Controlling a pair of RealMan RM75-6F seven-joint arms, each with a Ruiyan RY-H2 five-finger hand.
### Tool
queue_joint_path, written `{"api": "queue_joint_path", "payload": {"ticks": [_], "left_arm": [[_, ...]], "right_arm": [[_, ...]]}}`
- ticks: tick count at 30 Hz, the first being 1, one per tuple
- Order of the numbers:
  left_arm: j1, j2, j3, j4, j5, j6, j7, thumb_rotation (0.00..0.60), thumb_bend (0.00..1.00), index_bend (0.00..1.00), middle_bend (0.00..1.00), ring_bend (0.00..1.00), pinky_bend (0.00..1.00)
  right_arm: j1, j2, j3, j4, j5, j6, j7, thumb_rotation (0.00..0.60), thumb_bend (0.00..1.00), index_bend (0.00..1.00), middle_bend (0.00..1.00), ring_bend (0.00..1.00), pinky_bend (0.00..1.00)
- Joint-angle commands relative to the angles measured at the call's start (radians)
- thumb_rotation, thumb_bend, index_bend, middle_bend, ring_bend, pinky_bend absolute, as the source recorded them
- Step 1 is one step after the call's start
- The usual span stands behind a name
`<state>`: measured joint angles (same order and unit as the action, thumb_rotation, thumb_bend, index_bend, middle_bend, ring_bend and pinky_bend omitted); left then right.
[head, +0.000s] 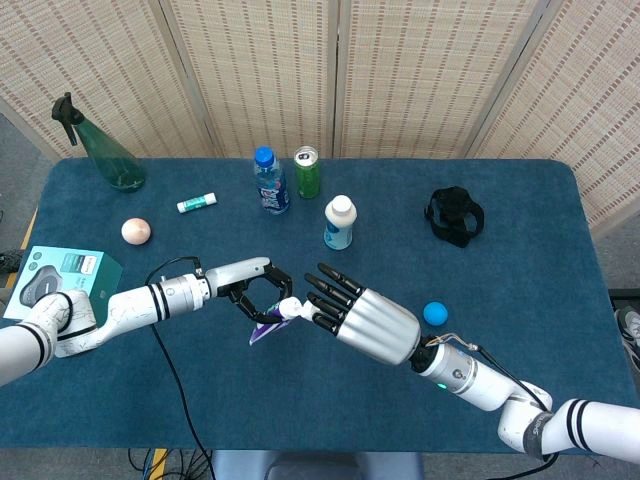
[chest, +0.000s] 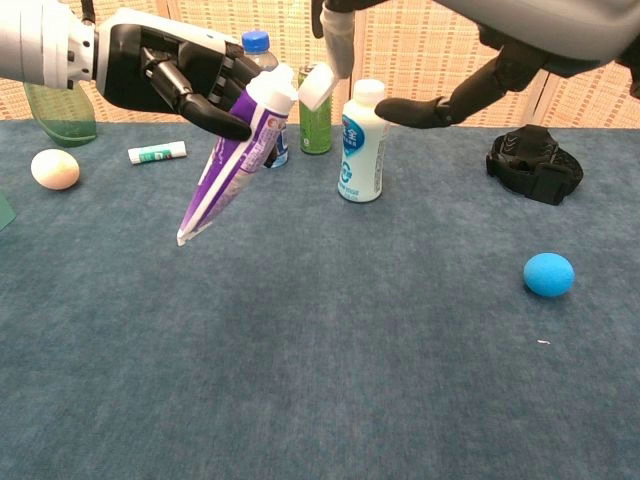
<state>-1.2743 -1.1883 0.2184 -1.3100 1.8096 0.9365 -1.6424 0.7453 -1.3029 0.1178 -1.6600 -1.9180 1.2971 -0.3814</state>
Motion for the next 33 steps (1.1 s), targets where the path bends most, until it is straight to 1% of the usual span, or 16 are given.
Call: {"api": "queue_joint_path", "payload": {"ticks": [1,13,23,33], "left_arm": [[0.001,-0.002,0.003,0.007,0.002,0.006,-0.015,0.600,0.40,0.58,0.58,0.33,0.23],[0.006,-0.005,0.011,0.033,0.001,0.011,-0.040,0.600,0.40,0.58,0.58,0.33,0.23],[-0.007,-0.003,0.010,-0.001,-0.002,-0.032,0.036,0.600,0.40,0.58,0.58,0.33,0.23],[-0.005,-0.003,-0.001,-0.011,-0.027,-0.051,0.055,0.600,0.40,0.59,0.58,0.33,0.23]], "right_arm": [[-0.005,0.001,-0.004,0.003,0.001,-0.002,-0.001,0.600,0.22,0.53,0.37,0.14,0.16],[-0.021,0.006,-0.011,-0.001,-0.007,0.011,0.013,0.600,0.22,0.53,0.37,0.14,0.16],[-0.013,0.000,-0.013,-0.006,0.005,-0.019,0.038,0.600,0.22,0.53,0.37,0.14,0.16],[-0.005,-0.017,-0.015,0.001,0.006,-0.035,0.048,0.600,0.22,0.53,0.37,0.14,0.16]]}}
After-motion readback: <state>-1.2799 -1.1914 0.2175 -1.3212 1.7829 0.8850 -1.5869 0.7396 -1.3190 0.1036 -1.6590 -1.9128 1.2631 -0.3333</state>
